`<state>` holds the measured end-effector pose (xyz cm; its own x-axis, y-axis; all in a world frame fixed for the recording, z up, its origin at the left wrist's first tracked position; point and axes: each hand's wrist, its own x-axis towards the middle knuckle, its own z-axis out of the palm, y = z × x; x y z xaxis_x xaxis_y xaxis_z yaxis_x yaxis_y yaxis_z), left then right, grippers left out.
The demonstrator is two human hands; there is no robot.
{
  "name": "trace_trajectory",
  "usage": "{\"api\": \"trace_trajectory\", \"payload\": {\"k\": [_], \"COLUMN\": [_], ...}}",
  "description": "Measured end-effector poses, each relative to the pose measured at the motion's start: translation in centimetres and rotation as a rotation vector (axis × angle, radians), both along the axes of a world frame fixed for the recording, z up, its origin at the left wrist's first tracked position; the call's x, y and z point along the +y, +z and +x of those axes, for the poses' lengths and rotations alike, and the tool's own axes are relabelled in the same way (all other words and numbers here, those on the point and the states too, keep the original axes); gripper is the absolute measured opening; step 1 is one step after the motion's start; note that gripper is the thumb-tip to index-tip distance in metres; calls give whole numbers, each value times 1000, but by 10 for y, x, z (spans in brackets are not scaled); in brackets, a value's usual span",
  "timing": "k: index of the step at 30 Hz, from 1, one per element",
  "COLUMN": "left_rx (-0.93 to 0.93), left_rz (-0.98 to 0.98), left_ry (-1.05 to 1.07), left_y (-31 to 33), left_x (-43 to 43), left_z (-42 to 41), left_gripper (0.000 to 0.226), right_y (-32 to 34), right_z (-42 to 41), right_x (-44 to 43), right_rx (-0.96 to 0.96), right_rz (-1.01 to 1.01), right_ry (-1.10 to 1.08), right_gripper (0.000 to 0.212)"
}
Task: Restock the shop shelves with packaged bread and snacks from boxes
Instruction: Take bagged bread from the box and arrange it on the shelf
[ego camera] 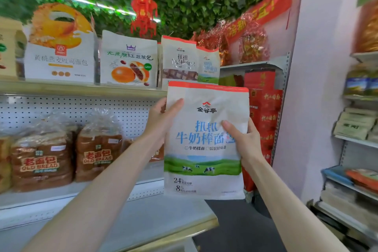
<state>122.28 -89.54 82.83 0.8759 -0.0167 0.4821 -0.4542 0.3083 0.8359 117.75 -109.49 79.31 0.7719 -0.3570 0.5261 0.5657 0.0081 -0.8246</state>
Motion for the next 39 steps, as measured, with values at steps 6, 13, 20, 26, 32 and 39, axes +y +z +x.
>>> {"api": "trace_trajectory", "payload": {"k": [6,13,20,26,32,39], "left_rx": [45,-35,-82,-163,-215,-304], "left_rz": [125,122,4,43,71,171], "left_ry": [-108,13,47,69,124,181], "left_y": [-20,1,38,73,102,112], "left_x": [-39,-79,-122,-151,-173,-195], "left_z": [34,121,203,250,276,308], "left_gripper": [64,43,66,54,47,98], "right_y": [23,52,75,81,110,150], "right_z": [42,135,201,255,297,347], "right_x": [-40,-78,-120,-145,-168,-204], "right_rx": [-70,-102,-107,-147,-227,-335], "right_rz": [8,0,-120,-111,-55,5], "right_ry": [-23,-1,99,104,129,201], "right_gripper": [44,38,51,35,29,28]}}
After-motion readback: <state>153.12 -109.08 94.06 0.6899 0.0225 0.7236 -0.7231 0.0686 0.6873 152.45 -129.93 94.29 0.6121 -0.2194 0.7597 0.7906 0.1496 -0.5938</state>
